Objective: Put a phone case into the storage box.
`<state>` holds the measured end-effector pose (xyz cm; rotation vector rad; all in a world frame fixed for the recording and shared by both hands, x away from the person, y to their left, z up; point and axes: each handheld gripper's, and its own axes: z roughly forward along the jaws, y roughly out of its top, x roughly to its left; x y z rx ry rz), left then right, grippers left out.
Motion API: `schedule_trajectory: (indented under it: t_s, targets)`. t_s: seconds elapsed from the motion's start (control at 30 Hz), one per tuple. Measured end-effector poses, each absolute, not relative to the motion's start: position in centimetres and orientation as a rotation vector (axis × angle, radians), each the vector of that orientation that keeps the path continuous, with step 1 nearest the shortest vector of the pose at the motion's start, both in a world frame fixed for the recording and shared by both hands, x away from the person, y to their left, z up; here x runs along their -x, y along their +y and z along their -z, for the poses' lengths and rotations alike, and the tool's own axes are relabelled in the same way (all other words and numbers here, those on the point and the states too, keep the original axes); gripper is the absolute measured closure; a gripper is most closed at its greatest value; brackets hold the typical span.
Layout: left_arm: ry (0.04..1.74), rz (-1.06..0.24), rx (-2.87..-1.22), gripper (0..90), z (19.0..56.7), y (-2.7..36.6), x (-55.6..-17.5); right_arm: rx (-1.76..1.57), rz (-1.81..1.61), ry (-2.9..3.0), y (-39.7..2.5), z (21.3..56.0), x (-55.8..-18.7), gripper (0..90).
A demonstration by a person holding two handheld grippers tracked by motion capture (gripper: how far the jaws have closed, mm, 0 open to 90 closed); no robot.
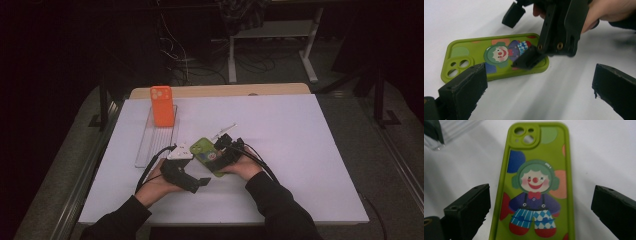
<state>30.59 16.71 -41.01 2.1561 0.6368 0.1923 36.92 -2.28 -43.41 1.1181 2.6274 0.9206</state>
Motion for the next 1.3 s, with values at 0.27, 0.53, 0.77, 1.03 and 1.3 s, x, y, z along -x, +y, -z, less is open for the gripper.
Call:
schedule_trajectory:
  t_s: [0.27,0.53,0.77,1.03,1.3]
  targets:
    - [0.637,-0.191,-2.157,0.0,41.0,16.7,-30.6,-1.088,-0.863,2.645,-1.8,44.4,-36.6,7.5]
    - [0.637,-0.193,-2.160,0.0,41.0,16.7,-30.6,-1.040,-0.833,2.625,-1.5,44.3,-36.1,12.7]
    - [0.649,-0.186,-2.157,0.0,41.0,16.7,-30.5,-1.050,-0.828,2.616,-1.5,44.3,-36.0,14.1]
    - [0.639,-0.194,-2.163,0.0,41.0,16.7,-30.5,-1.047,-0.839,2.604,-1.6,44.4,-35.9,14.7]
    - [0.630,-0.197,-2.166,0.0,40.9,16.7,-30.6,-1.038,-0.872,2.603,-2.2,44.2,-35.9,14.9]
